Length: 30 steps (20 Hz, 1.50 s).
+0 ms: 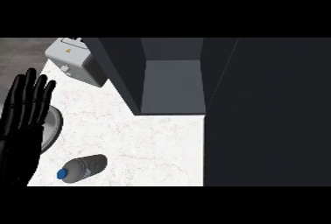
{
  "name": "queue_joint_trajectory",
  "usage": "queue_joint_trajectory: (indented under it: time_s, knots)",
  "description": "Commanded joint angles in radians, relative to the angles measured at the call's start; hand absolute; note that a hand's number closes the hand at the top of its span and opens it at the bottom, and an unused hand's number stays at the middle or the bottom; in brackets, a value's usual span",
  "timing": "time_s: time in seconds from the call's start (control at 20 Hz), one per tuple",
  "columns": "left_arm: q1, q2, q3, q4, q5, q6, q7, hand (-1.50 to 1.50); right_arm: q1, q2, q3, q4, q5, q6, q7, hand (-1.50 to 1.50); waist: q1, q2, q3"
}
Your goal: Pick up the bottled water, place it into the cabinet and close the cabinet
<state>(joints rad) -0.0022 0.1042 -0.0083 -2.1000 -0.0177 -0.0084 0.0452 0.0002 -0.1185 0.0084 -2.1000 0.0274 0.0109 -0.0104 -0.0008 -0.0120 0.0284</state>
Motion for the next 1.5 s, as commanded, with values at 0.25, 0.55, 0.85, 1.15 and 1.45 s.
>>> queue_joint_trajectory:
  time_s: [0.25, 0.55, 0.85, 1.15, 1.45]
  knots:
    - [0.388, -0.082, 0.034, -0.352, 0.037, 0.015, -0.216, -1.50, 0.216, -0.005, 0.000, -0.066, -0.002, 0.034, -0.004, -1.50, 0.033, -0.002, -0.030]
    - [0.695, -0.103, -0.084, -0.383, 0.318, 0.028, -0.235, -1.50, 0.385, -0.007, 0.072, -0.251, -0.215, 0.147, 0.112, -1.50, 0.026, -0.006, -0.031]
    - [0.967, -0.104, -0.180, -0.403, 0.319, -0.073, -0.428, -1.50, 0.516, -0.025, 0.039, -0.375, -0.293, 0.187, 0.125, -1.50, 0.029, -0.007, -0.029]
    - [1.147, -0.104, -0.197, -0.330, 0.310, -0.198, -0.644, -1.50, 0.543, -0.025, 0.025, -0.410, -0.303, 0.196, 0.144, -1.50, 0.025, -0.002, -0.029]
    - [1.231, -0.102, -0.171, -0.284, 0.309, -0.261, -0.728, -1.50, 0.668, 0.002, 0.092, -0.505, -0.242, 0.229, 0.103, -1.50, 0.006, 0.002, -0.029]
